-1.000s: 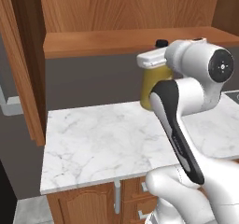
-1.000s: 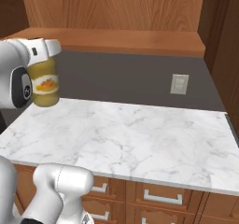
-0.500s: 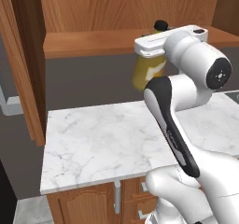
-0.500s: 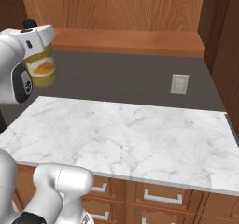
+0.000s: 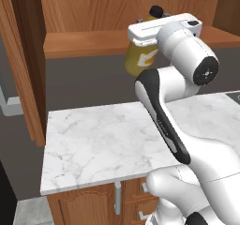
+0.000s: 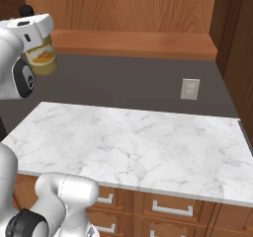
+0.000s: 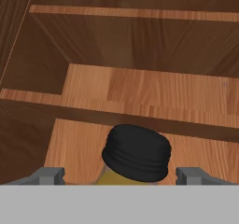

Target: Sort all alcoholic drinks to one cabinet, and non-alcoholic drinks to the other.

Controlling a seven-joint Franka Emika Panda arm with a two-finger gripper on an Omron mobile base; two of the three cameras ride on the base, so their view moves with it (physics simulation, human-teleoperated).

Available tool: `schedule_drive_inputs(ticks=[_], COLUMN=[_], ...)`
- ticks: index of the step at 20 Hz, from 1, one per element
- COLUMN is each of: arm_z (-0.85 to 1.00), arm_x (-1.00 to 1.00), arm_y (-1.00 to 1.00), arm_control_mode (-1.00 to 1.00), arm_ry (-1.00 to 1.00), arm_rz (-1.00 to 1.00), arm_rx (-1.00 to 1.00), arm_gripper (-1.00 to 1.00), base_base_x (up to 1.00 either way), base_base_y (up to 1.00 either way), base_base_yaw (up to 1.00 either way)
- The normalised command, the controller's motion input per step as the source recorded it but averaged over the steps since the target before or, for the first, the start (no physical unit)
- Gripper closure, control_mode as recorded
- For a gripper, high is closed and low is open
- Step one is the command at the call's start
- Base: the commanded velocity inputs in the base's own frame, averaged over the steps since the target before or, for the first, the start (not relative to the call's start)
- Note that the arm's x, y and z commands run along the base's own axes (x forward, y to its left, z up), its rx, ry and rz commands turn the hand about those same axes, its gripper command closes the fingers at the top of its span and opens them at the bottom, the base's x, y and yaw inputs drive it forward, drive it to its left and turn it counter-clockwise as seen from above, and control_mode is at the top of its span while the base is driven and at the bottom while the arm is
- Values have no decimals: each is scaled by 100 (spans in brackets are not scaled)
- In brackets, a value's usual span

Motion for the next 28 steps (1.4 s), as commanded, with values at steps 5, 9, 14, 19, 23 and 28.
schedule_drive_inputs(ticks=[5, 9, 14, 19, 23, 28], arm_z=[28, 20, 6, 0, 5, 10], arm_x=[50, 59, 69, 74, 56, 45], arm_y=[17, 17, 18, 18, 23, 22], arm_control_mode=[-100, -100, -100, -100, -100, -100], arm_ry=[1, 5, 7, 10, 5, 1], arm_rz=[0, 0, 0, 0, 0, 0], arm_rx=[7, 5, 3, 1, 0, 0], arm_gripper=[100, 100, 100, 100, 100, 100], base_base_x=[0, 0, 0, 0, 0, 0], base_base_y=[0, 0, 0, 0, 0, 0], base_base_yaw=[0, 0, 0, 0, 0, 0])
